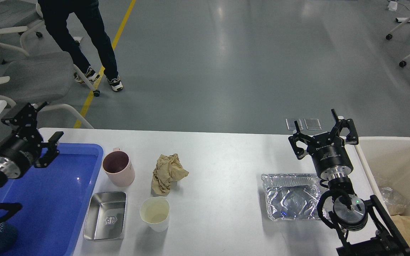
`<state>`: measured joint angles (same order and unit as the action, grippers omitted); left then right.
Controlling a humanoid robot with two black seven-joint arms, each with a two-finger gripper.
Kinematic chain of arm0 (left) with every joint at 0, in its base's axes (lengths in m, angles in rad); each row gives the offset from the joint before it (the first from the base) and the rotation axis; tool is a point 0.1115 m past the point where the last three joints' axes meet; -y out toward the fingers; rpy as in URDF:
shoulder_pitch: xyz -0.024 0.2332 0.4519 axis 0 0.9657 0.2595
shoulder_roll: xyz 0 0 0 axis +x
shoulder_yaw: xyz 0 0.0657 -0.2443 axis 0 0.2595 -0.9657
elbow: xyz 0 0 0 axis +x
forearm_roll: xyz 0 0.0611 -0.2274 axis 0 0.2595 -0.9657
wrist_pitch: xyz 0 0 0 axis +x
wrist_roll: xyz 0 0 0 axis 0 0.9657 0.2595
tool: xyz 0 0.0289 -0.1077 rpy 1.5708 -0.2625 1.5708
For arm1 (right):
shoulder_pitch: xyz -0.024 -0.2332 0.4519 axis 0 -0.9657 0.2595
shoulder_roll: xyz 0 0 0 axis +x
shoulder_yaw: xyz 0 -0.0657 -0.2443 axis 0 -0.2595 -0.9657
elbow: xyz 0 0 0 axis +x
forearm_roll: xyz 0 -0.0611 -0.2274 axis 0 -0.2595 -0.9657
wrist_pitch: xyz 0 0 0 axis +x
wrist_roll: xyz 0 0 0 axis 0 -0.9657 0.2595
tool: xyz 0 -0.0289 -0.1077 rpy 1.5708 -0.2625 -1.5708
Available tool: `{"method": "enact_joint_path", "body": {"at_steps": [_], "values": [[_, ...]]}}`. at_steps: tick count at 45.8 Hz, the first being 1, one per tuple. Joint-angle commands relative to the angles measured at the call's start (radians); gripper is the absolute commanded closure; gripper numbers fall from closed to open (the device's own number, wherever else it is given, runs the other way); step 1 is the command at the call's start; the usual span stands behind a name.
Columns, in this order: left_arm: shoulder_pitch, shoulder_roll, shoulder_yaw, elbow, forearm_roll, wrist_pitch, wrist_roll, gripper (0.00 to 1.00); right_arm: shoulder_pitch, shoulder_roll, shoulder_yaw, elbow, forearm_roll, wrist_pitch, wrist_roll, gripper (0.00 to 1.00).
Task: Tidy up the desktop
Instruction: 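Move the left gripper out over the blue tray toward the pink mug, then reach the left gripper to the pink mug and grasp its rim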
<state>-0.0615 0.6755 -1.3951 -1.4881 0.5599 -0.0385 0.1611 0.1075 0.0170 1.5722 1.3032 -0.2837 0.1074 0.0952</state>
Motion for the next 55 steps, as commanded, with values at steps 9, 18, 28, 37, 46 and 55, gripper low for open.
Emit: {"method": "enact_joint_path", "body": {"at_steps": [9,18,28,37,46,55], "values": [[0.003,0.417,0.128,0.003,0.077,-0.047,-0.020,0.04,0.004,0.000,-0.004,-0.018,0.000,0.002,0.000,0.00],[0.005,0.553,0.174,-0.049,0.198,-0.058,-0.018,0.04,0.006,-0.002,-0.006,-0.018,-0.003,0.000,0.000,0.00],[0.008,0.699,0.252,-0.093,0.222,-0.093,-0.018,0.04,0.011,0.000,-0.031,-0.039,-0.005,-0.002,0.000,0.00],[0.017,0.701,0.271,-0.141,0.397,-0.107,-0.017,0.04,0.009,0.000,-0.032,-0.039,-0.006,-0.002,0.000,0.00],[0.008,0.682,0.401,-0.225,0.416,-0.136,0.021,0.04,0.006,-0.002,-0.032,-0.039,-0.006,-0.002,0.000,0.00],[0.008,0.665,0.528,-0.245,0.501,-0.133,0.064,0.04,0.004,-0.005,-0.032,-0.041,-0.006,0.000,0.000,0.00]]}}
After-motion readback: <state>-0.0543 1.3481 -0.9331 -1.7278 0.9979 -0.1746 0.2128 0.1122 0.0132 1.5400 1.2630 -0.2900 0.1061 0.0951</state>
